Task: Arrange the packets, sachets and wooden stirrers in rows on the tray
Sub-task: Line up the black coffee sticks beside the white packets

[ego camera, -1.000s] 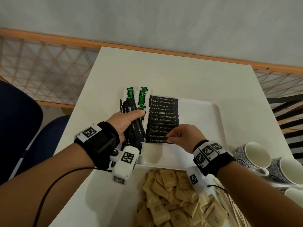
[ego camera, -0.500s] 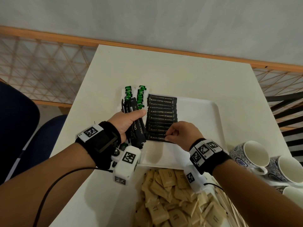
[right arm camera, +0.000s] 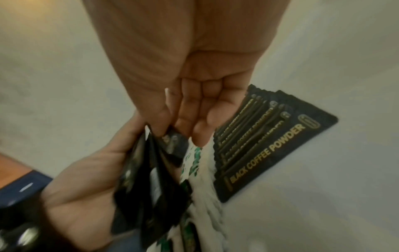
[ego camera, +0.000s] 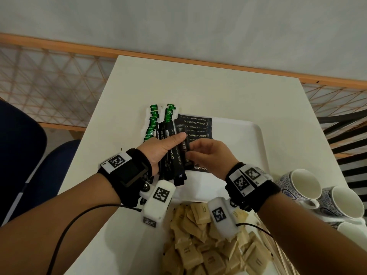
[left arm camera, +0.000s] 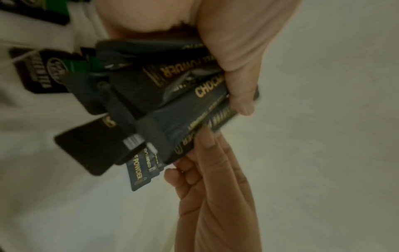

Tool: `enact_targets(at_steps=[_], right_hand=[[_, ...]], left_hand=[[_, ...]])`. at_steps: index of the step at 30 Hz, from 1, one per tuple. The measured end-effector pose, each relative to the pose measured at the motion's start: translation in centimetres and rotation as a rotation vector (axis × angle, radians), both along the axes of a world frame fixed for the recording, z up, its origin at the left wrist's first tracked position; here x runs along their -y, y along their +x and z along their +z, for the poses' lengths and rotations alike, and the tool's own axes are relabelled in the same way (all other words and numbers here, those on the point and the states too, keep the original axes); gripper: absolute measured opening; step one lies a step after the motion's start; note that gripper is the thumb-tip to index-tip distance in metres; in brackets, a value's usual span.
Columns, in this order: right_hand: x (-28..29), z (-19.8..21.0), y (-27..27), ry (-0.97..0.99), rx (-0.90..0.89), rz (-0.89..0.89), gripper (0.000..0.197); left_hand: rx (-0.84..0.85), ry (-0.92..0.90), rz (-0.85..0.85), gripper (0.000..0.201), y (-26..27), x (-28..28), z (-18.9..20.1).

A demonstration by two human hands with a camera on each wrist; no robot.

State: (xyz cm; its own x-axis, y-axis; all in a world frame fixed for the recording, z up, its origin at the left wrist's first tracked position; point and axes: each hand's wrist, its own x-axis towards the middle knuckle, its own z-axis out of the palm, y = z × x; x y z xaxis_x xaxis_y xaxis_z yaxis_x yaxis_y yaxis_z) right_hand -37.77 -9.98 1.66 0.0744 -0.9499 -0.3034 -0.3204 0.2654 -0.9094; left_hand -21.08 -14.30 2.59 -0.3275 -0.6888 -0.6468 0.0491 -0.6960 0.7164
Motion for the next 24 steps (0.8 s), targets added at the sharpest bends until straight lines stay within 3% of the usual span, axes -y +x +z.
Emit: enact_targets(at_steps=[3, 7, 9, 14, 17, 21, 24], right_hand=[[0.1, -0.3, -1.2, -0.010, -0.096, -0.123, 0.016], [-0.6, -0.3, -1.6, -0.091, -0.261, -0.080, 0.019], [-0.7, -0.3, -1.4, -0.091, -0.210, -0.066, 0.016], [-0.7, -0.3, -1.5, -0.027, -0.126, -0.025, 0.019], [-0.6, -0.4, -2.1, -0.030, -0.258, -0.014, 0.026], [-0.6, -0.8, -3.4, 0.045, -0.495, 0.066, 0.014], [-0.8, -1.5, -3.5, 0.123, -0.547, 0.133, 0.010]], left_hand=[[-0.027, 0.052, 0.031, 0.044, 0.5, 0.2, 0.0], [-0.041, 0.073, 0.035, 0.041, 0.7, 0.0, -0.1], [-0.028, 0.063, 0.040, 0.043, 0.6, -0.1, -0.2], [0.010, 0.029, 0.079, 0.016, 0.6, -0.1, -0.7], [0.021, 0.023, 0.126, 0.014, 0.8, 0.1, -0.9], [0.013, 0.097, 0.105, 0.021, 1.4, 0.7, -0.8], [0.002, 0.123, 0.084, 0.018, 1.6, 0.8, -0.6]])
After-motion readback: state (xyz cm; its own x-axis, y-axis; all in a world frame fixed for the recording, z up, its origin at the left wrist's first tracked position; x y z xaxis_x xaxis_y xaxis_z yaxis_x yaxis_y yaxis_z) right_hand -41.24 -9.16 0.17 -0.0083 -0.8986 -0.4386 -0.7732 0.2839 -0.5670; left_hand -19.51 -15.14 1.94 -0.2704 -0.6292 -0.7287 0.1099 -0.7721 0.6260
